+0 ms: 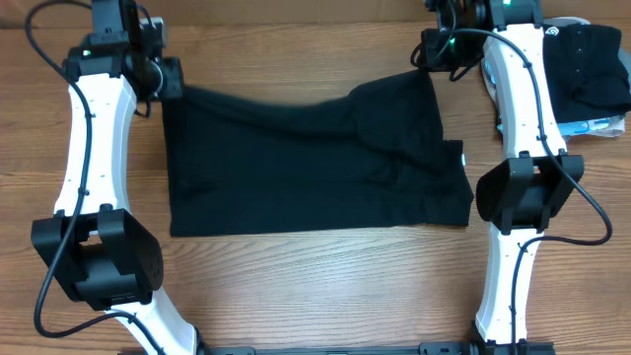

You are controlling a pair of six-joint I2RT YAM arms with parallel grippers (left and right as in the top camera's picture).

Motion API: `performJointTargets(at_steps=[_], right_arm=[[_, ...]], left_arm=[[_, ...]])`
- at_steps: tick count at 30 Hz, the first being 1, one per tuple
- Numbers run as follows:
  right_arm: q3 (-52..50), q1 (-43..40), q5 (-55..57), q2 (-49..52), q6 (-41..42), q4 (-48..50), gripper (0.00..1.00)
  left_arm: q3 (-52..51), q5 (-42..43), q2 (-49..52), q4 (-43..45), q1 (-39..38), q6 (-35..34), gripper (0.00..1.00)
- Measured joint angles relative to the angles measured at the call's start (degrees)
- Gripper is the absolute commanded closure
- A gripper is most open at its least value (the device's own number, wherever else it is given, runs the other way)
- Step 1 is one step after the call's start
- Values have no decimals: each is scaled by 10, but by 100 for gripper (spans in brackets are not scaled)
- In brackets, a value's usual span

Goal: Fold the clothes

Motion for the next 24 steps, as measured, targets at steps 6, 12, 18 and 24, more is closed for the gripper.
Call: performJointTargets(at_steps=[6,12,18,24], right_arm=[[25,-21,0,0,0,11,96],[41,-37,-1,0,0,53,96],[42,-36,-10,0,0,-12,96],[42,-34,-24,0,0,-115,96]], left_arm=[[13,0,0,65,0,0,96],[14,0,0,98,0,0,96],[15,1,0,41,0,0,96],[15,0,0,-49,0,0,96]])
